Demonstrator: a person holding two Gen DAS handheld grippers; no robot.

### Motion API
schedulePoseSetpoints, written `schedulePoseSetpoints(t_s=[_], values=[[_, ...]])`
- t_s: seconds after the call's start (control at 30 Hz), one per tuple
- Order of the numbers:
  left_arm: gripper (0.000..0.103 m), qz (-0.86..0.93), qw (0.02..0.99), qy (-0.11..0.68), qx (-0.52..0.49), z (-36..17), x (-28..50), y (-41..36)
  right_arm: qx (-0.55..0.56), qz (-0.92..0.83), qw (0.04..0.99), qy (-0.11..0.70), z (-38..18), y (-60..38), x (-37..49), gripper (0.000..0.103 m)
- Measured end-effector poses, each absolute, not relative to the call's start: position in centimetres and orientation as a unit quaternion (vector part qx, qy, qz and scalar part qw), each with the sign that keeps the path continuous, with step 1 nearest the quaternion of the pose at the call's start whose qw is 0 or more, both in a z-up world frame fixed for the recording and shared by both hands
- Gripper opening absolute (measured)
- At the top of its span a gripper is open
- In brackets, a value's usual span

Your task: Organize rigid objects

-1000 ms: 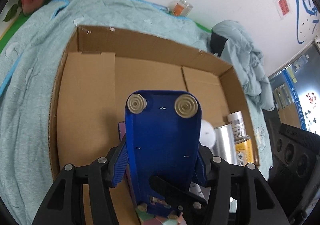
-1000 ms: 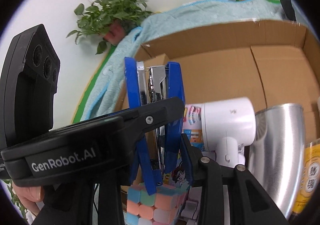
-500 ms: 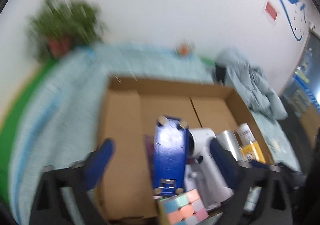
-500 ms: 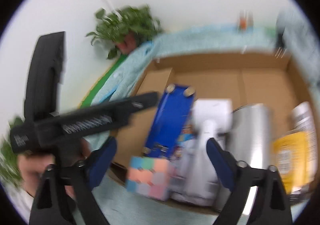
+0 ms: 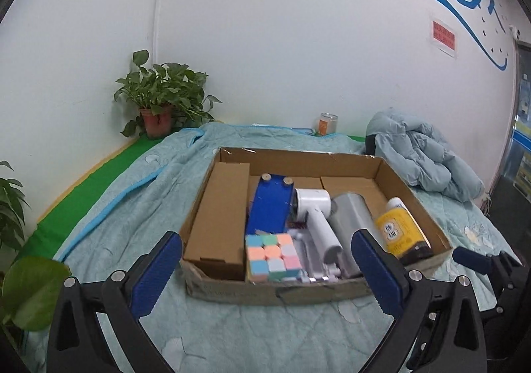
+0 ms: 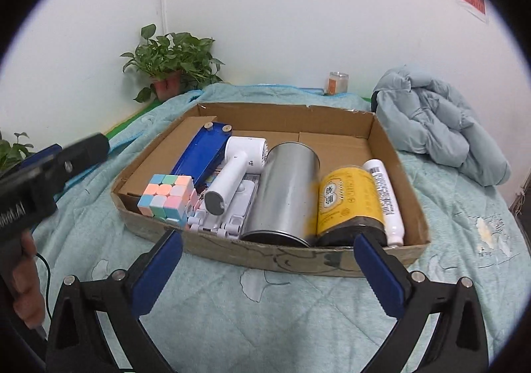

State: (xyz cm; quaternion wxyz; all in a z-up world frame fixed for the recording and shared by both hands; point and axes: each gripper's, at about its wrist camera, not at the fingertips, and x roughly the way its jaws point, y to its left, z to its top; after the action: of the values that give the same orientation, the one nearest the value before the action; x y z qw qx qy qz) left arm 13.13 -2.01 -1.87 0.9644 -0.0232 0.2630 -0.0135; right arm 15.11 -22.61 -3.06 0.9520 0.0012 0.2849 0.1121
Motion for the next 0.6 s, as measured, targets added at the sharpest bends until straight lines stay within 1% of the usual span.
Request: schedulePoseSetpoints(t_s=[0.33,0.6], values=[[0.103,-0.037,0.959,0.281,-0.026,-1.8,10.5,-4.9,0.003,0.101,0.958,0.269,-3.0,-24.3,11.9,0.103],[0.103,-0.057,0.955,0.292,-0.012,-1.8,10.7,-6.2,0.008,0.096,0.96,0.262,-2.9,-24.9,11.2,0.103]])
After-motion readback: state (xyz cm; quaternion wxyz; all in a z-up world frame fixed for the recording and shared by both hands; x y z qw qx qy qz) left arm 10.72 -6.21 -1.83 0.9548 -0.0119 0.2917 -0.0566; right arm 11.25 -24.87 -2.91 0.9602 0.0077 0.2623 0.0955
